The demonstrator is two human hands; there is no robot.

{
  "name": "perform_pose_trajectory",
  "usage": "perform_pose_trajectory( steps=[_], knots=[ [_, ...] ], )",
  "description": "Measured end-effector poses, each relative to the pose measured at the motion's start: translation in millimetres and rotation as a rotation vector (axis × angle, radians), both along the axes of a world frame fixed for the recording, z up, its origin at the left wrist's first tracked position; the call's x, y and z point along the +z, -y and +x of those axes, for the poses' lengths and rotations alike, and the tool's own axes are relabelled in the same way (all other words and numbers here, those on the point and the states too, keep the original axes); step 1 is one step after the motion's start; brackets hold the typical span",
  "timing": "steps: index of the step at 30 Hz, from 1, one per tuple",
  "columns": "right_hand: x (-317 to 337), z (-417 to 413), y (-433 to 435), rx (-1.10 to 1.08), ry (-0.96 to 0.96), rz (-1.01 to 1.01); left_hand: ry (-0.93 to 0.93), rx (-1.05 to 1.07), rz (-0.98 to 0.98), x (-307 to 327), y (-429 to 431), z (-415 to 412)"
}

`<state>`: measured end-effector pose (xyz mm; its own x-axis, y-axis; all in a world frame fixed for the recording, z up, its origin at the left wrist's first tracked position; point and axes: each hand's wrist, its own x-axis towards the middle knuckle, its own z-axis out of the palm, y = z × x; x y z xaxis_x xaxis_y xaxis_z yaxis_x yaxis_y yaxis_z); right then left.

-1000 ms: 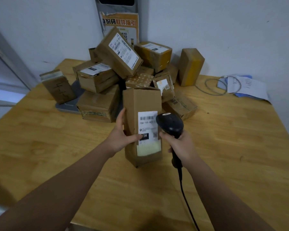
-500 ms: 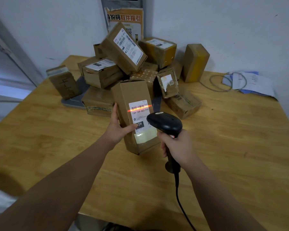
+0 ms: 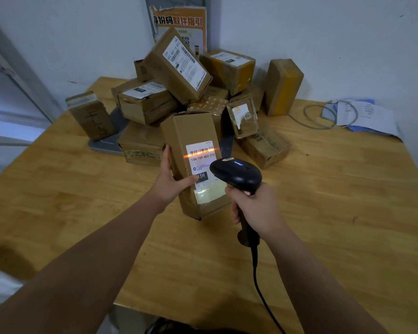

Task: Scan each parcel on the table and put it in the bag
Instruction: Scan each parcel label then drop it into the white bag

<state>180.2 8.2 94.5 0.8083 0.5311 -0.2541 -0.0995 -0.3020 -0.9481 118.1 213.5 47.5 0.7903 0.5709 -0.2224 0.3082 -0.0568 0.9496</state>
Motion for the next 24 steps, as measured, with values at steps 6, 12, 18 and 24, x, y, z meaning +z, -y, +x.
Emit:
perform_pose_trajectory(
  steps=[6, 12, 18, 24],
  knots=[
    [-5.2, 1.3, -4.2, 0.012, 0.011, -0.01, 0.022, 0.008, -0.02, -0.8, 1.8, -2.3],
    [-5.3, -10.1, -34.3, 0.087, 0.036, 0.012, 0.081, 0.046, -0.026, 5.2, 7.9, -26.5],
    [-3.7, -81.1, -93.1, 0.258, -0.035, 0.124, 0.143, 0.261, 0.033, 17.3, -16.8, -122.7],
    [-9.6, -185.5, -138.4, 0.498, -0.142, 0.175, 0.09, 0.434, 0.182, 11.0, -44.1, -264.3]
  ],
)
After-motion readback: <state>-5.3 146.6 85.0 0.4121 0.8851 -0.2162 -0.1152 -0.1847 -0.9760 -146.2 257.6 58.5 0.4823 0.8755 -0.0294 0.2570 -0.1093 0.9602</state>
